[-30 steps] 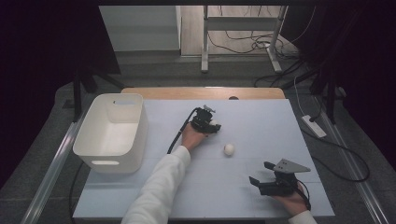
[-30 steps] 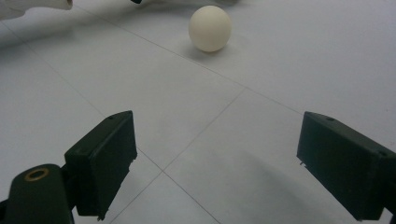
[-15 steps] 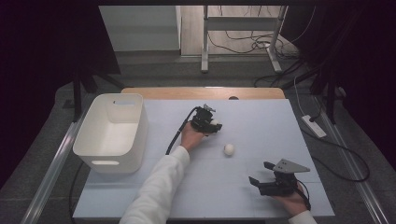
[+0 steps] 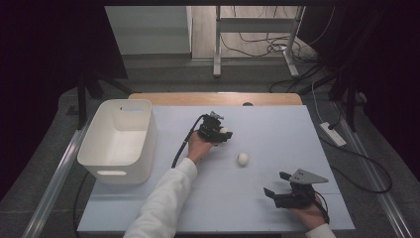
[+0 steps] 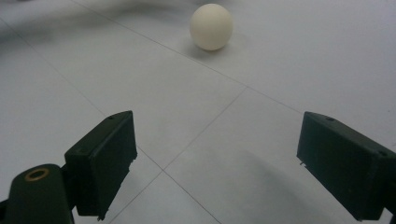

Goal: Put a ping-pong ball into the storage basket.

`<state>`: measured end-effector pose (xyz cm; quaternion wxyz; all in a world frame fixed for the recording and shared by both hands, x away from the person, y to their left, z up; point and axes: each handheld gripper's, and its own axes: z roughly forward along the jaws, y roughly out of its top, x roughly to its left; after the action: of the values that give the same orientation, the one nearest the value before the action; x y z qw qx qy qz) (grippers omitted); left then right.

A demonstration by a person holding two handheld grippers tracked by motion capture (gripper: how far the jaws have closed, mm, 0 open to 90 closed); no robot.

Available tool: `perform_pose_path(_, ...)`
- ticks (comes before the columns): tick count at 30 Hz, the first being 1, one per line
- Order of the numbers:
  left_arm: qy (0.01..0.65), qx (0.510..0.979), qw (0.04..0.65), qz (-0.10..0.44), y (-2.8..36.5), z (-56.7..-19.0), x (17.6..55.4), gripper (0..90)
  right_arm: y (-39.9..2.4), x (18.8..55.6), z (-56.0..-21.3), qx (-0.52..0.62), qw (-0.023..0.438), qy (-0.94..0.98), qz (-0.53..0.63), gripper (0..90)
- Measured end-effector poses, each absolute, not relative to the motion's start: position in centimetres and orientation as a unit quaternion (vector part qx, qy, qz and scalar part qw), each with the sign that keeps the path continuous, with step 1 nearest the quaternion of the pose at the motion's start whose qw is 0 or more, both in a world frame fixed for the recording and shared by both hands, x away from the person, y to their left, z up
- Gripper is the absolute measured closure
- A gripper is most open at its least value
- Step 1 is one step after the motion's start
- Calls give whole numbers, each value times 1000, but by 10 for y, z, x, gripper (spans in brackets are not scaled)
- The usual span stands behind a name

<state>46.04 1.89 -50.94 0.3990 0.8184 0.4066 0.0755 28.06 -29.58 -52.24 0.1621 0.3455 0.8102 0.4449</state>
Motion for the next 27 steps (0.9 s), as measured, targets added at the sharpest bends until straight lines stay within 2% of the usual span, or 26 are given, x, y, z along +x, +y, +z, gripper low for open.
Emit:
perform_pose_path(15, 400, 819, 402, 88, 36, -506, 440, 503, -294, 281, -523, 343, 165, 814, 439, 119)
perform_pose_path(27, 383, 821, 413, 93, 36, -499, 425, 503, -293, 280, -523, 343, 166, 816, 436, 119)
